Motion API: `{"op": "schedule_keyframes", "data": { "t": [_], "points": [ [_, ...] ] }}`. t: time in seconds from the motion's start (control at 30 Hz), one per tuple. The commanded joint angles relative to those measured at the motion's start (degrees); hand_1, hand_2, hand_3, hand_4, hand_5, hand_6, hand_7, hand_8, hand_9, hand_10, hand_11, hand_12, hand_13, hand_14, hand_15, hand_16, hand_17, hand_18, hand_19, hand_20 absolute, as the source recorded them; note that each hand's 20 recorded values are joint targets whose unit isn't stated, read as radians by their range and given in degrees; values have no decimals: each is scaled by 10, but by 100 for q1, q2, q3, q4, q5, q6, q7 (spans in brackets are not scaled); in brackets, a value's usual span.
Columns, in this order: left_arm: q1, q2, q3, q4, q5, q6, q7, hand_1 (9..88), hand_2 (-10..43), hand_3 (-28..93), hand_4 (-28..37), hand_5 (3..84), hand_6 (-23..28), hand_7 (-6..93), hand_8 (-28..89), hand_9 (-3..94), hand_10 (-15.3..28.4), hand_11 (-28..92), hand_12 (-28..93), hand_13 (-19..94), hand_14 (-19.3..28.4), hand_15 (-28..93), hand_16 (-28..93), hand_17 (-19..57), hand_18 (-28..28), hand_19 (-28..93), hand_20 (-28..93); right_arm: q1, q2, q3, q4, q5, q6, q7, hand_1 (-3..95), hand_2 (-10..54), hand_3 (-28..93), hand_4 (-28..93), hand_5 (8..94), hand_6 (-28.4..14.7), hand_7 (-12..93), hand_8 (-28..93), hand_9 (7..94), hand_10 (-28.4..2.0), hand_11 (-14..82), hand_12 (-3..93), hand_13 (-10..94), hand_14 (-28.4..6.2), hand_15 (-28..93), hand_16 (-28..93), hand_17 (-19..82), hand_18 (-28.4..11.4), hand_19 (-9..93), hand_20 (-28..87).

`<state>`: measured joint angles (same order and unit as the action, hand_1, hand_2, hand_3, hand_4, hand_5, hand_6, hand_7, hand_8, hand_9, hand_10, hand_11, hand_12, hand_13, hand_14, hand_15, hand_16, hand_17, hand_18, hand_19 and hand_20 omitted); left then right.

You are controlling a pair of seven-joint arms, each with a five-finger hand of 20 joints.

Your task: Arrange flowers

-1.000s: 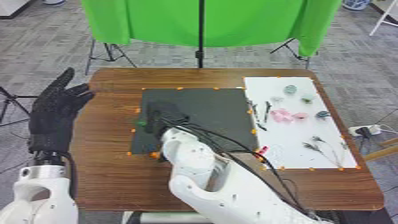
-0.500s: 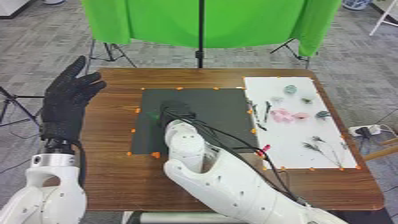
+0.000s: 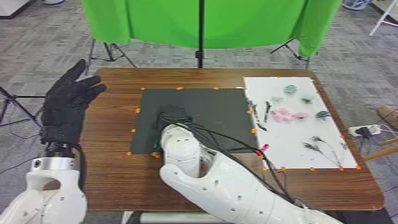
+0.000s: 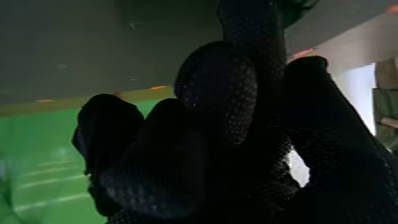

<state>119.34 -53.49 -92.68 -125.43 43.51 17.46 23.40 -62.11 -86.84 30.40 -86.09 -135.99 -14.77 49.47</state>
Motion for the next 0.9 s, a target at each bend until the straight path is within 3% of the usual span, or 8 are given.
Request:
{"op": "schedule_keyframes", "data": {
  "t": [0.03, 0.17, 0.3, 0.47, 0.53, 0.6, 0.77, 0.9],
  "points": [
    [251, -71, -55, -57, 20, -6, -37, 245, 80, 753, -219, 349, 69, 101, -77, 338, 193, 295, 143, 225, 238, 559, -64, -94, 209, 456, 298, 46, 122, -136, -173, -169, 245, -20, 345, 95, 664, -277, 937, 7, 244, -170, 937, -110, 552, 165, 936, -85, 711, 209, 621, -225, 932, 581],
    [509, -228, -222, -125, 24, -9, -150, 246, 80, 753, -218, 349, 70, 101, -77, 337, 193, 295, 143, 225, 239, 560, -64, -94, 209, 455, 298, 103, 303, -67, -377, -666, 376, -56, 315, 75, 677, -261, 937, 3, 278, -164, 937, -110, 563, 161, 937, -89, 719, 200, 625, -226, 932, 579],
    [1056, -204, -491, -266, -82, 144, 73, 240, 83, 747, -223, 349, 69, 101, -77, 337, 193, 295, 143, 224, 239, 559, -64, -94, 209, 455, 298, -57, 802, 252, -931, -806, 1086, -585, 292, 52, 698, -243, 937, 0, 308, -168, 937, -113, 575, 159, 937, -90, 732, 192, 633, -231, 932, 593],
    [1272, -137, -552, -126, -221, 246, 460, 233, 83, 746, -231, 349, 69, 101, -77, 337, 193, 294, 144, 223, 239, 558, -64, -95, 208, 452, 297, -399, 1964, 907, -2180, 27, 1314, -416, 280, 25, 687, -228, 902, -24, 156, -123, 915, -143, 433, 211, 855, -116, 698, 184, 543, -246, 932, 502],
    [1303, -134, -545, -29, -459, 315, 536, 231, 82, 745, -235, 349, 67, 101, -76, 337, 192, 293, 143, 223, 239, 557, -64, -95, 208, 450, 296, -731, 2507, 1336, -2695, 555, 1404, -220, 277, 25, 683, -221, 850, -35, 148, -114, 873, -159, 407, 206, 811, -131, 678, 163, 482, -252, 931, 395],
    [1522, -114, -609, -67, -598, 402, 704, 228, 79, 746, -238, 349, 66, 101, -77, 336, 191, 292, 144, 223, 239, 554, -64, -95, 208, 449, 296, -1197, 2935, 1865, -3102, 951, 1458, -99, 275, 22, 687, -219, 780, -48, 145, -113, 815, -178, 380, 190, 749, -148, 659, 137, 426, -254, 930, 302],
    [1560, -246, -580, -53, -521, 333, 596, 232, 79, 746, -245, 351, 65, 100, -77, 336, 190, 291, 146, 223, 239, 552, -63, -95, 207, 447, 296, -2758, 3922, 3299, -3731, 1144, 1720, 266, 285, 5, 698, -217, 711, -59, 136, -112, 759, -194, 331, 173, 697, -157, 643, 118, 382, -254, 931, 236],
    [1584, -230, -570, -40, -570, 348, 700, 236, 80, 744, -246, 351, 65, 99, -77, 335, 190, 290, 146, 222, 238, 551, -62, -95, 207, 447, 297, -3804, 4295, 4263, -3760, 1088, 1754, 598, 290, -5, 707, -216, 685, -61, 136, -112, 729, -199, 307, 164, 673, -165, 643, 112, 363, -255, 930, 219]
  ]
}}
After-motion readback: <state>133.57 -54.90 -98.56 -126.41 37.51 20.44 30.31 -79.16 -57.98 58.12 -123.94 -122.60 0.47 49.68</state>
